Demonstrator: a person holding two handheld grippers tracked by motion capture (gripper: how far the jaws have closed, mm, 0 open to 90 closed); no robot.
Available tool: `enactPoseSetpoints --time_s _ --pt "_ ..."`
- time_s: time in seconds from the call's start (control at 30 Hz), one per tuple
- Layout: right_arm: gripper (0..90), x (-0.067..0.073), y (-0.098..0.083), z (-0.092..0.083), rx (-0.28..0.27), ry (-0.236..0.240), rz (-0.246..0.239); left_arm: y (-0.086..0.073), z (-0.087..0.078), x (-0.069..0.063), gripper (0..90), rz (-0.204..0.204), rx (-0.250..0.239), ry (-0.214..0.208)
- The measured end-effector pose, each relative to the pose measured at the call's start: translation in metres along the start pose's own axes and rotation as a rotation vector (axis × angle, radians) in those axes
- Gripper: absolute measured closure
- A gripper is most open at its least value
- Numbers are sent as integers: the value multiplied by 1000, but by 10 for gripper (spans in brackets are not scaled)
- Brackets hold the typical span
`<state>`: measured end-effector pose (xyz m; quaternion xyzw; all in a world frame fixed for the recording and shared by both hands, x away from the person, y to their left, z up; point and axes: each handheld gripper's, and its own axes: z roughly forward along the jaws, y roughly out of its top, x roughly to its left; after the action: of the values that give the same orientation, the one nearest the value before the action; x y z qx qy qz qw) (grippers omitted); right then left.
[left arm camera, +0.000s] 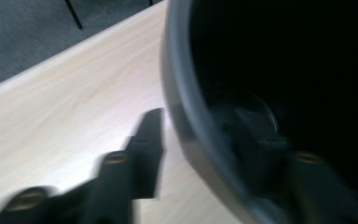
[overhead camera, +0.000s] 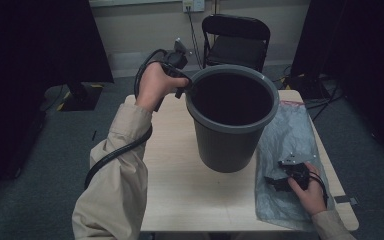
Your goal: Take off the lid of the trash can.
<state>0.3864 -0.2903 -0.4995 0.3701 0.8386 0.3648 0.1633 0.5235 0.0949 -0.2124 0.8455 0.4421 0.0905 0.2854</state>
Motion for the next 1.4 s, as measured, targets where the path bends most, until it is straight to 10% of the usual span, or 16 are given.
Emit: enactPoseSetpoints --time_s 0.17,0.5,1.4 --pt "134 0 0 0 0 0 1 4 0 -1 666 -17 5 75" --pt "134 0 0 0 -1 4 2 6 3 12 738 -14 -34 91" --pt "134 0 0 0 -2 6 2 12 -8 15 778 -61 -119 31"
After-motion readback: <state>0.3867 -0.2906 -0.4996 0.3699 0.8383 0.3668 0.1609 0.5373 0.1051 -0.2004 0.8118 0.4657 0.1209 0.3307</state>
